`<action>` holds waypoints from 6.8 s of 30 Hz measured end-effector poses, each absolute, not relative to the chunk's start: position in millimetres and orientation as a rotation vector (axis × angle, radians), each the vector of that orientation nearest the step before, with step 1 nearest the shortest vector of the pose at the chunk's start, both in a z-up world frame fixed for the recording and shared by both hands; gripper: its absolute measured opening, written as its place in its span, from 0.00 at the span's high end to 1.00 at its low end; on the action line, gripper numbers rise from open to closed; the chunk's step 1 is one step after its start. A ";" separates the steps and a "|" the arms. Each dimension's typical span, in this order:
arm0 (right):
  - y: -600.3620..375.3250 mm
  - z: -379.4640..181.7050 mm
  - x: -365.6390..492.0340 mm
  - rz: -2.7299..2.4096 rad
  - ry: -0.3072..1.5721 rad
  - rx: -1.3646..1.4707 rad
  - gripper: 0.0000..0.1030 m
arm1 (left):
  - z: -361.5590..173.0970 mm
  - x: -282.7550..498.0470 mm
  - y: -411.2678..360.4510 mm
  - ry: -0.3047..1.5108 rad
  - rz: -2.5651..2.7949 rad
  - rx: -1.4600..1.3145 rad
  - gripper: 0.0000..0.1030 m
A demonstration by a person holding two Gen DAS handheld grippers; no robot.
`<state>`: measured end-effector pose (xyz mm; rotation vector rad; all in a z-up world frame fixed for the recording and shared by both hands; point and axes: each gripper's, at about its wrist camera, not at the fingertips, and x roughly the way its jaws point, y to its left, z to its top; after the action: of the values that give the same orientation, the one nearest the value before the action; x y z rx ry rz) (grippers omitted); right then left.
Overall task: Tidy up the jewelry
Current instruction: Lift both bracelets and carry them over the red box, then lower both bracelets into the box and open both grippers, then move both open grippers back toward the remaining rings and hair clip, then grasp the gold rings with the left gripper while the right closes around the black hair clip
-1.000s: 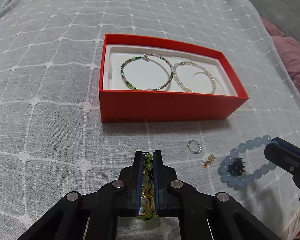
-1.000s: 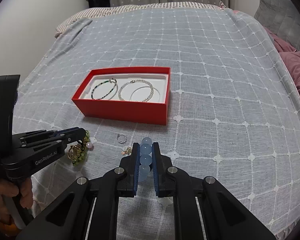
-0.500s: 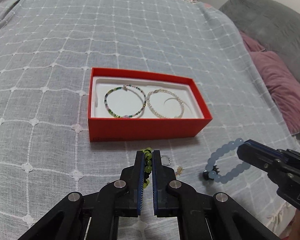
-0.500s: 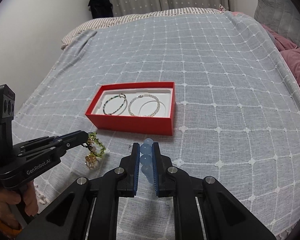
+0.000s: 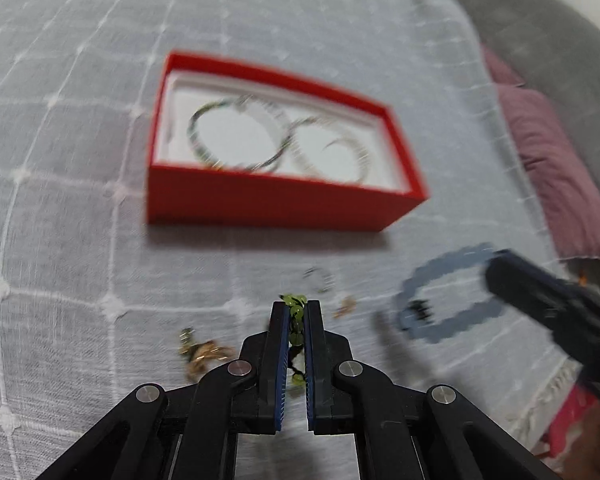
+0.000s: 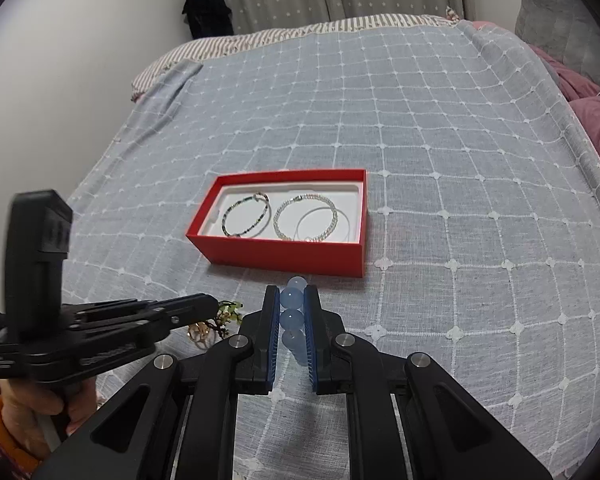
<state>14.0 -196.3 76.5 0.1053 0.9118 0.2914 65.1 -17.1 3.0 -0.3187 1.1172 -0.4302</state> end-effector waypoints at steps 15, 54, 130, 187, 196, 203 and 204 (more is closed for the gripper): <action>-200.1 66.9 16.3 0.286 0.941 0.113 0.88 | 6.2 58.6 -22.5 1.120 -0.475 -0.225 0.70; -221.6 101.7 31.5 0.256 0.848 0.171 0.88 | 69.0 44.4 -66.9 0.905 -0.494 -0.050 0.98; -237.3 39.4 -2.8 0.212 0.970 0.005 0.28 | 1.5 17.0 -8.1 0.973 -0.250 0.090 0.07; -201.8 -20.1 1.1 0.294 0.892 -0.157 0.59 | -23.0 22.2 -13.0 0.895 -0.428 0.104 0.76; -194.8 -19.1 -1.3 0.287 0.888 -0.194 0.73 | -21.1 21.9 -14.2 0.910 -0.410 0.104 0.76; -192.9 -15.1 -0.8 0.278 0.909 -0.184 0.74 | -16.5 21.3 -13.0 0.918 -0.397 0.095 0.76; -192.5 -14.7 -1.3 0.277 0.912 -0.182 0.74 | -15.7 21.0 -13.1 0.918 -0.395 0.096 0.76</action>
<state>-1.3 -192.5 -14.7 -0.1823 0.9117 0.2768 21.0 -13.1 -15.7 0.0958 0.9185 -0.3949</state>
